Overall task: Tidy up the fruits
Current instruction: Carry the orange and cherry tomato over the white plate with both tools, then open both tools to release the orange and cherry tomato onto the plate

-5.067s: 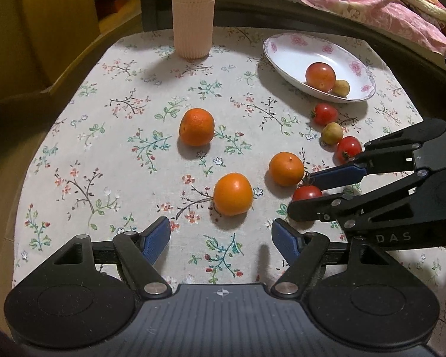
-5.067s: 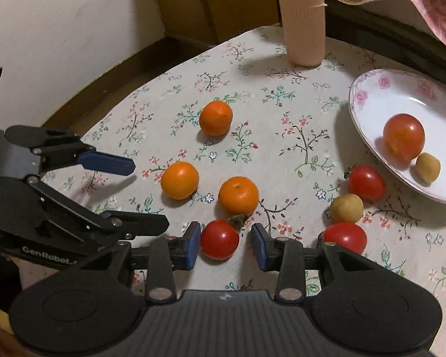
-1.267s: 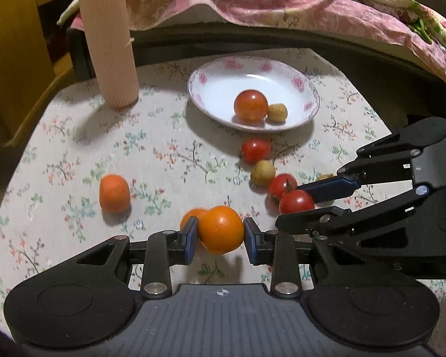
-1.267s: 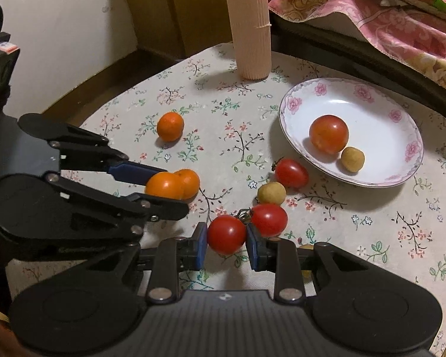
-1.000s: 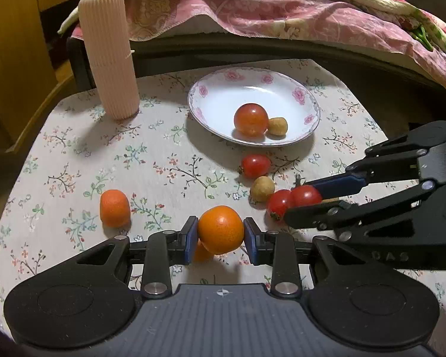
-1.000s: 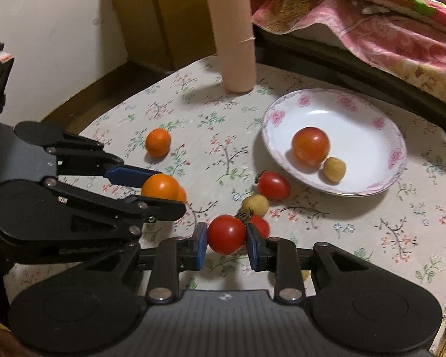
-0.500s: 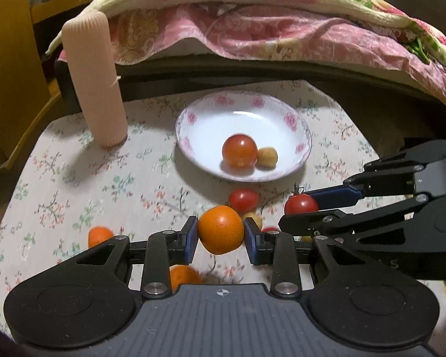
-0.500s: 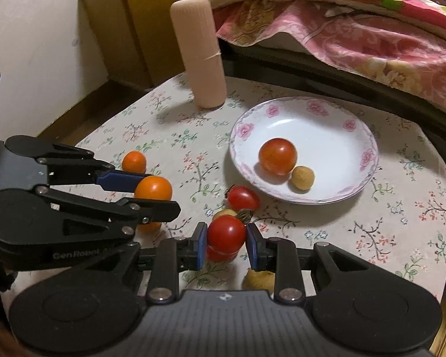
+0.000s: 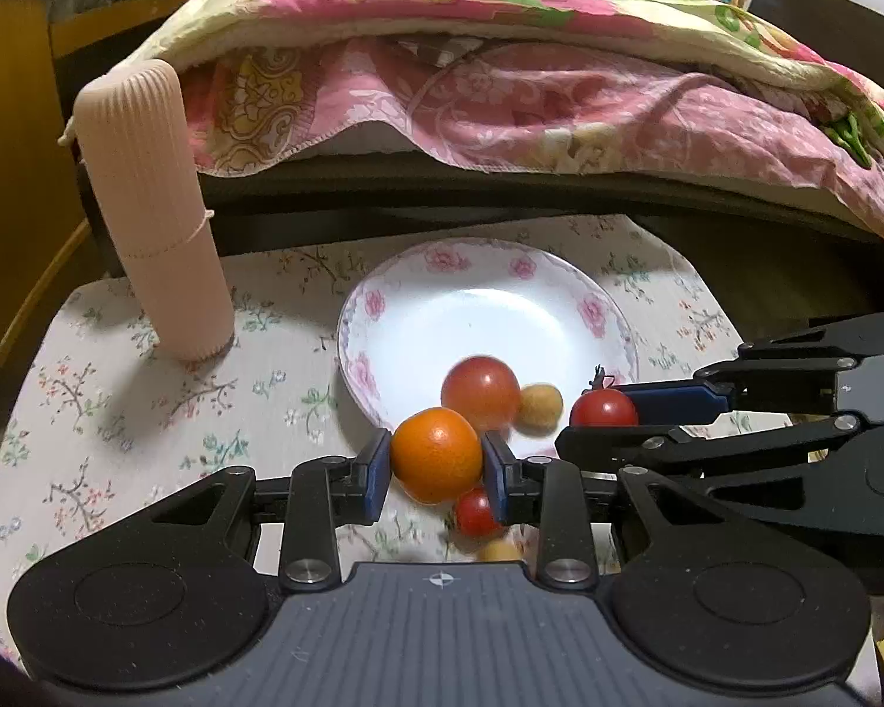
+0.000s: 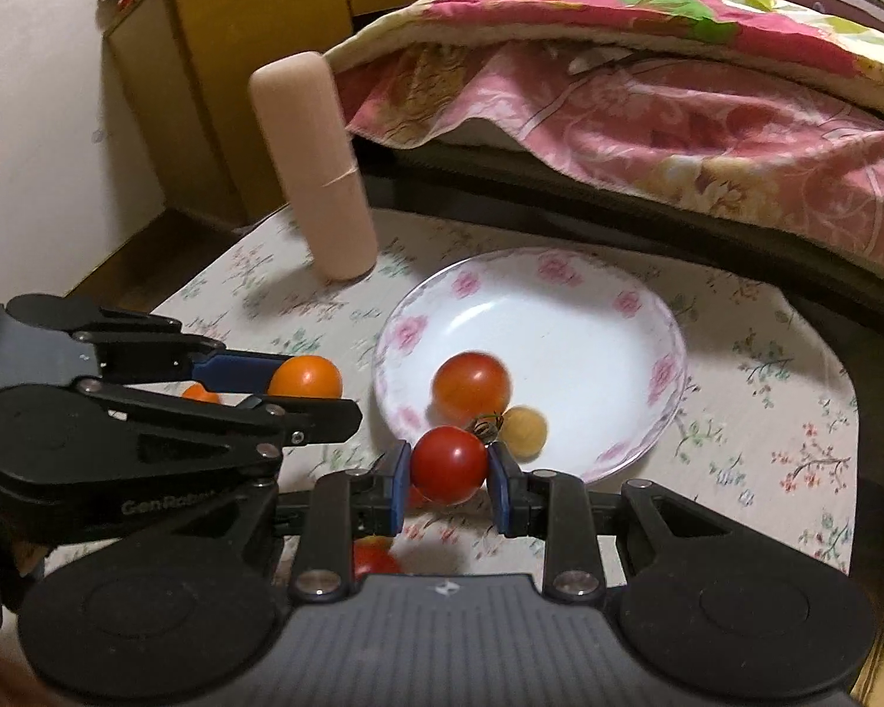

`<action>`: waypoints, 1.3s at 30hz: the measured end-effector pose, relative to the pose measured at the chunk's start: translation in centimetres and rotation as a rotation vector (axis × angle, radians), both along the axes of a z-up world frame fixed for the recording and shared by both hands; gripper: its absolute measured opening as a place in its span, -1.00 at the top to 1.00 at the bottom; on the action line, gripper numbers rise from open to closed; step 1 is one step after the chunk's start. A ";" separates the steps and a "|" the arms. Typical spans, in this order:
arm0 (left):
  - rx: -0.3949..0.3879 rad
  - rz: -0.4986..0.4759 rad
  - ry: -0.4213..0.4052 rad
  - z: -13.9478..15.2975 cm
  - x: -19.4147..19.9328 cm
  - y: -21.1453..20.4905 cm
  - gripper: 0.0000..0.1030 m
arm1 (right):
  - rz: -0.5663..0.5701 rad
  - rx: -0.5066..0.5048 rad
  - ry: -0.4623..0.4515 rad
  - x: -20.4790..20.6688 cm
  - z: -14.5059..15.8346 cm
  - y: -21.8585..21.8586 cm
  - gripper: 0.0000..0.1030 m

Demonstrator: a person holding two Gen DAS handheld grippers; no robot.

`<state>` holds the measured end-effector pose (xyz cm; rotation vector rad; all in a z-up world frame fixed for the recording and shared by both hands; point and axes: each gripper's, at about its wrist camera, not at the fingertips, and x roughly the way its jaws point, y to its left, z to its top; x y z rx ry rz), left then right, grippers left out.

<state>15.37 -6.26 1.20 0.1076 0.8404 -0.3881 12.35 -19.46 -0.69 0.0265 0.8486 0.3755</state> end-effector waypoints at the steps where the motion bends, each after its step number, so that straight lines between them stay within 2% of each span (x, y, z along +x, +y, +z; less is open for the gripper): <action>1: -0.003 0.002 -0.001 0.0 0.3 -0.1 0.24 | -0.004 -0.003 -0.005 0.3 0.0 -0.1 0.44; 11: -0.013 0.031 -0.004 -0.4 3.5 -0.8 0.24 | -0.044 -0.015 -0.033 3.2 -0.2 -1.0 0.44; 20: -0.007 0.032 0.005 -1.8 5.6 -1.5 0.24 | -0.068 -0.030 -0.027 5.3 -1.6 -1.7 0.44; 34: -0.016 0.048 0.015 -2.5 6.8 -1.1 0.22 | -0.071 -0.031 -0.037 6.7 -2.7 -1.6 0.43; 39: -0.023 0.057 0.020 -2.4 6.9 -1.0 0.16 | -0.074 -0.040 -0.046 6.5 -2.7 -1.5 0.43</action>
